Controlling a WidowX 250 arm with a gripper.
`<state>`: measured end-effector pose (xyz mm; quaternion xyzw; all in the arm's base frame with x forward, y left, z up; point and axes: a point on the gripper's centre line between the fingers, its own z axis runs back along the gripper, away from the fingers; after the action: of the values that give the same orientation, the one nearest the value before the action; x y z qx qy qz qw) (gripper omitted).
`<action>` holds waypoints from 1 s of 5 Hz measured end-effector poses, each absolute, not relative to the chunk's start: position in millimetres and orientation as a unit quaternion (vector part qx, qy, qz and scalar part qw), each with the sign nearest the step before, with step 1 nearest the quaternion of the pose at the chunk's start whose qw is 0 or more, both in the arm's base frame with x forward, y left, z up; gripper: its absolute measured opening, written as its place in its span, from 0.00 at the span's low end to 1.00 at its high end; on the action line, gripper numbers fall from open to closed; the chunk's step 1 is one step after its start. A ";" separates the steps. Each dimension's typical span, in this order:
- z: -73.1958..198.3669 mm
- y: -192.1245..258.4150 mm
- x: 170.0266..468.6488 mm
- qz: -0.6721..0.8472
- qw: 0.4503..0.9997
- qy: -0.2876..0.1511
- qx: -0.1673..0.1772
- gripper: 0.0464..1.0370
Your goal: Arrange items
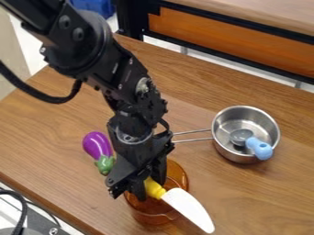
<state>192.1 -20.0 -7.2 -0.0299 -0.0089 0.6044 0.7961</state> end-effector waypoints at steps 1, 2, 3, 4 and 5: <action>-4.9 -20.3 191.3 0.589 0.807 0.004 -0.025 0.76; -1.2 -18.2 196.2 0.591 0.806 0.006 -0.025 0.96; 4.1 -17.2 200.2 0.592 0.805 0.015 -0.027 0.96; 26.0 -9.7 209.7 0.589 0.807 -0.008 -0.056 0.96; 37.6 4.8 225.3 0.550 0.832 -0.040 -0.060 0.96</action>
<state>225.3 4.8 37.6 -0.0598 -0.0404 0.5498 0.8321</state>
